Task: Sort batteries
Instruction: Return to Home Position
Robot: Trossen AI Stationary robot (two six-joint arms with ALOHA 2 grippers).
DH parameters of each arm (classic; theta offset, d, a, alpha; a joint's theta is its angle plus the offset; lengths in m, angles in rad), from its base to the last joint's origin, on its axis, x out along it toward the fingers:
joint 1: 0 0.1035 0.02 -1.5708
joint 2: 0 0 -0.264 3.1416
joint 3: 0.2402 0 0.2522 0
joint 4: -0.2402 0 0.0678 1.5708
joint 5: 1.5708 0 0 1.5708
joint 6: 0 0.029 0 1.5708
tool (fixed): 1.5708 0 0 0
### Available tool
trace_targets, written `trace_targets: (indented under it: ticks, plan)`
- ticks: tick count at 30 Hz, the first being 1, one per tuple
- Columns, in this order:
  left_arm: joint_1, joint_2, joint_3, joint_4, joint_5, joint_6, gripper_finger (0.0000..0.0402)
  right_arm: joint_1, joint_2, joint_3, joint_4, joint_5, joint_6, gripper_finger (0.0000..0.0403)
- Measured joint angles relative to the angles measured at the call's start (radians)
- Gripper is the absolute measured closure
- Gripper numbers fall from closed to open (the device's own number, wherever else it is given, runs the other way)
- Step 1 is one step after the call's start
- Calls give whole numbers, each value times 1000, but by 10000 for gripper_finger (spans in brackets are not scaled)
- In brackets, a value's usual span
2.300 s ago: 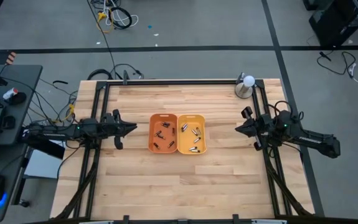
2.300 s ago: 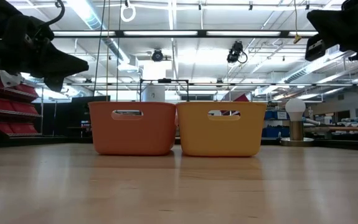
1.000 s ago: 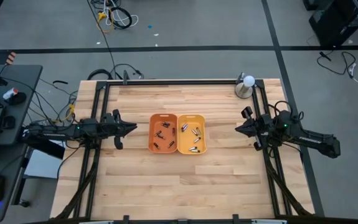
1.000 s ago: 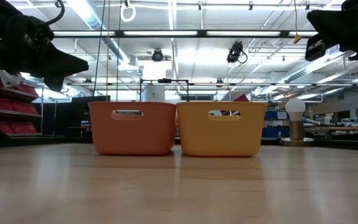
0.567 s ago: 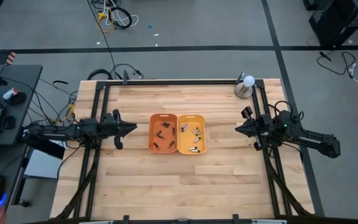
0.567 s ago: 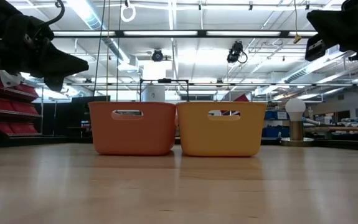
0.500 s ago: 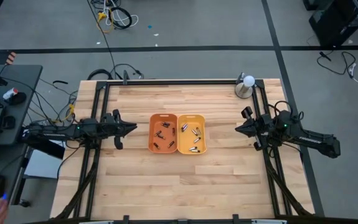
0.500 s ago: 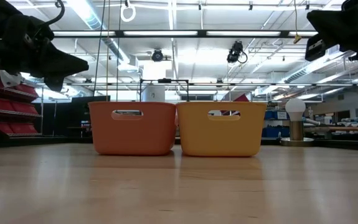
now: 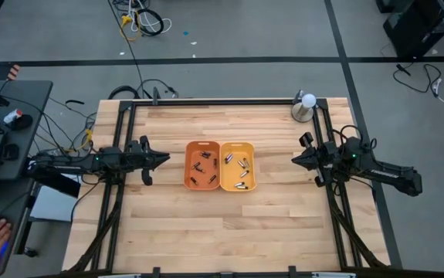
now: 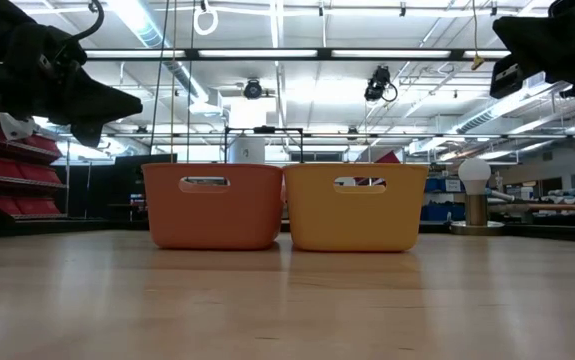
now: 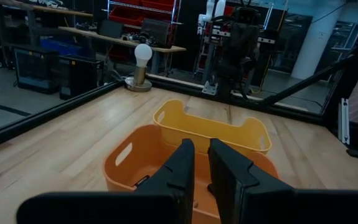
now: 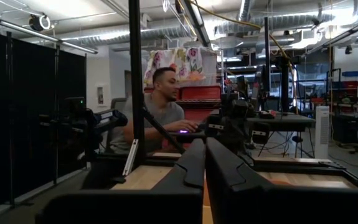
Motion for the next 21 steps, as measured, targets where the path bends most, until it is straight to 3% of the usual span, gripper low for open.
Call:
trace_targets:
  ticks: [21]
  plan:
    - [0, 0, 0, 0, 0, 0, 356, 0, 0, 0, 0, 0, 0, 402]
